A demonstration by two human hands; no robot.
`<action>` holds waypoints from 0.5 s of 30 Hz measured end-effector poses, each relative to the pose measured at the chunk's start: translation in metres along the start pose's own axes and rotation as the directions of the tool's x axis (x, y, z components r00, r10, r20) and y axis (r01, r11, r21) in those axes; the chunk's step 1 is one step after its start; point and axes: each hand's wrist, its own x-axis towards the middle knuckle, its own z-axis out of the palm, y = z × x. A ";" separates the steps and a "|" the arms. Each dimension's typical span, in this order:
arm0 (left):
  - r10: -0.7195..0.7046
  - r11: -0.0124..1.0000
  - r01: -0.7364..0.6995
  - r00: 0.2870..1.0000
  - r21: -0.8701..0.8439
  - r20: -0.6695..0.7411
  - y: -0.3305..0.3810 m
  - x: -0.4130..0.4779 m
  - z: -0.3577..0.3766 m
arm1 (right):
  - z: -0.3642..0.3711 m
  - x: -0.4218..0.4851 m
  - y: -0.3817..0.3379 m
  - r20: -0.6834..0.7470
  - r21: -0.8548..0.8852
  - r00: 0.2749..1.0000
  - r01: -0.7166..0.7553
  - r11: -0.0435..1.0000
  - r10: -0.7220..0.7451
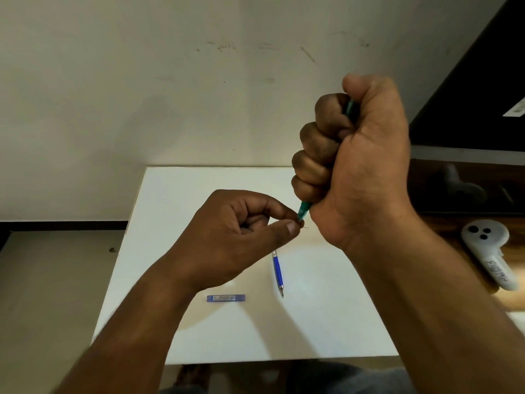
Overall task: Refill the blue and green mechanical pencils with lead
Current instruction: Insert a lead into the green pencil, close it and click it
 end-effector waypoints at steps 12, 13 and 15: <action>0.025 0.997 -0.023 1.000 0.073 -0.020 -0.006 0.002 0.000 | 0.001 0.000 0.001 -0.003 0.015 1.000 -0.006 1.000 0.006; 0.025 0.997 -0.024 1.000 0.079 -0.017 -0.008 0.002 0.000 | 0.001 0.000 0.001 -0.002 0.018 1.000 -0.006 1.000 0.006; 0.029 0.995 -0.028 1.000 0.100 -0.011 -0.009 0.001 0.000 | 0.001 0.000 0.000 0.001 0.025 1.000 0.001 1.000 -0.002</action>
